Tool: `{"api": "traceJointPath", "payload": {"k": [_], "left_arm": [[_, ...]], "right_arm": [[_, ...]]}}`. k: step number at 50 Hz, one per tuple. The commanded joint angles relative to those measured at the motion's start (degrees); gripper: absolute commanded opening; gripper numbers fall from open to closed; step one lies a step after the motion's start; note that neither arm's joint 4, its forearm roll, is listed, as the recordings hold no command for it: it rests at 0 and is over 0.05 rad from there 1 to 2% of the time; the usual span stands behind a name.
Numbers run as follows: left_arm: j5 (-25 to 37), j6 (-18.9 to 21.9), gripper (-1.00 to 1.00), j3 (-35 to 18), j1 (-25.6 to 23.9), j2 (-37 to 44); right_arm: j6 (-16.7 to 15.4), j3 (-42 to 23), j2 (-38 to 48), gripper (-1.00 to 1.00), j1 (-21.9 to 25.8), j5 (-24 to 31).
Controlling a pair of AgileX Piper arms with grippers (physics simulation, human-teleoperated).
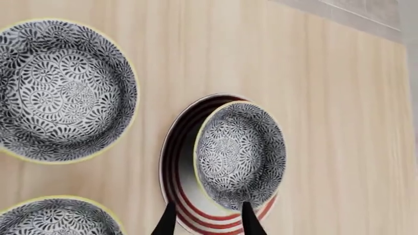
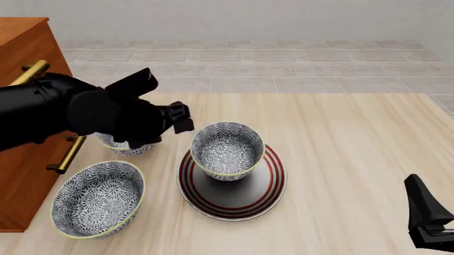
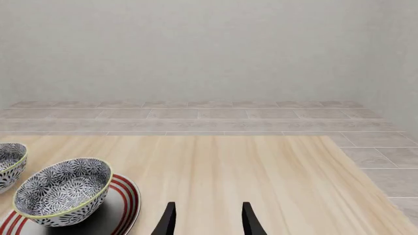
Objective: Put the bowl at the front on the plate.
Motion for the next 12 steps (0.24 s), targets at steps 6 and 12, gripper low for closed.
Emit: {"api": "traceJointPath", "payload": {"k": [6,12], "left_arm": [[6.2,-0.1,1.0,3.4,-1.0,-12.3],[7.6,-0.5,1.0,5.8,-1.3,-17.2]], "right_arm": [[0.0,0.3,0.0,1.0,0.0,-0.3],[0.0,0.3,0.0,1.0,0.0,-0.3]]}}
